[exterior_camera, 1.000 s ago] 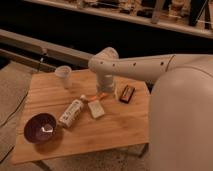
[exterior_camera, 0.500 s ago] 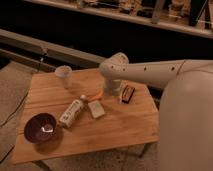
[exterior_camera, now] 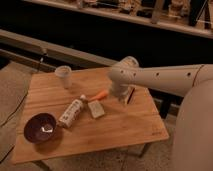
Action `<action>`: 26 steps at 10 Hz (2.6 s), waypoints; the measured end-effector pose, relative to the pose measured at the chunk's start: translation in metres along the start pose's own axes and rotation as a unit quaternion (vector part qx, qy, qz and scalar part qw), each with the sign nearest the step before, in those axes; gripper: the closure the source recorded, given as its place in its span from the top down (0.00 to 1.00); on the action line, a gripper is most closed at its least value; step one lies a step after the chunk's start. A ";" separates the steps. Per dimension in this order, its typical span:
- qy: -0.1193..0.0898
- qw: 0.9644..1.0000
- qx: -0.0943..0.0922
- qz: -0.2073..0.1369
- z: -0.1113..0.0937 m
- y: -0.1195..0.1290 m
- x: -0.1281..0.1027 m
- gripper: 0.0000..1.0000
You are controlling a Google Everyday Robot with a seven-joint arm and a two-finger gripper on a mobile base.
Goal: Push the eraser across the table
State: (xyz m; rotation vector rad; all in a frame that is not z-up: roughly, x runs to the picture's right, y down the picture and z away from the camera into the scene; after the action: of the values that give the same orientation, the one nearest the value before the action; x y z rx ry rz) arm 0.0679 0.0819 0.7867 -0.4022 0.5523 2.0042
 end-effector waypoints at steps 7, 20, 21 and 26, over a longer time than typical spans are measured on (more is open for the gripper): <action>0.008 0.999 0.036 -0.027 0.026 0.005 -0.002 0.65; 0.009 0.999 0.035 0.013 0.048 -0.043 -0.029 0.29; 0.010 0.999 0.035 0.014 0.048 -0.044 -0.029 0.21; 0.014 0.999 0.041 0.005 0.054 -0.045 -0.030 0.00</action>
State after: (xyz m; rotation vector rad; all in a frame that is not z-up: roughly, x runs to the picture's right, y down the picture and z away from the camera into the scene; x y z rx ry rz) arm 0.1189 0.1074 0.8371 -0.3789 0.6532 1.9813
